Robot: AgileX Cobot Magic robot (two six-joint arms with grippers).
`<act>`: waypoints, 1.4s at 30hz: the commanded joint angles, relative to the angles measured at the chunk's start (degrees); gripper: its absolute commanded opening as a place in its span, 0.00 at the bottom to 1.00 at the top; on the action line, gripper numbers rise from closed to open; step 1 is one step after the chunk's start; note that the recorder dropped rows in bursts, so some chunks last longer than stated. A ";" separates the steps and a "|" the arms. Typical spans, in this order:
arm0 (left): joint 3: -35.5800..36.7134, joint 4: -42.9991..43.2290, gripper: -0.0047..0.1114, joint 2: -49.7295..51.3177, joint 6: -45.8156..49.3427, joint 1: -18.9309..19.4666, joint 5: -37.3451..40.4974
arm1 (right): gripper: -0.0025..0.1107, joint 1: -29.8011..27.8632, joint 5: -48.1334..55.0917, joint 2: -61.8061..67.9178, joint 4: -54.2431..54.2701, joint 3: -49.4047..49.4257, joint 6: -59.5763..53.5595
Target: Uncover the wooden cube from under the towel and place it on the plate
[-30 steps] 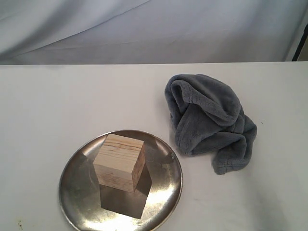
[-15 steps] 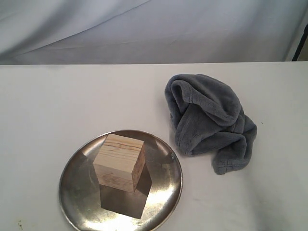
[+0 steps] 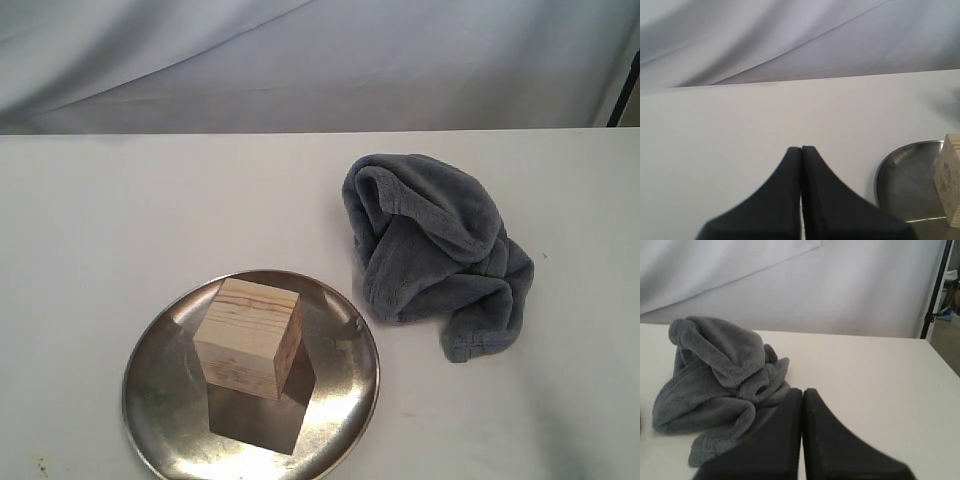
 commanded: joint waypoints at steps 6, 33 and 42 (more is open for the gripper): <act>0.21 -0.37 0.04 -0.19 -0.13 -0.17 -0.47 | 0.02 -0.49 5.36 -0.19 -1.15 0.19 -2.54; 0.21 -0.37 0.04 -0.19 -0.13 -0.17 -0.47 | 0.02 -13.80 5.61 -0.19 -1.41 0.19 -2.11; 0.21 -0.37 0.04 -0.19 -0.13 -0.17 -0.47 | 0.02 -10.87 5.71 -0.19 -1.41 0.19 -2.11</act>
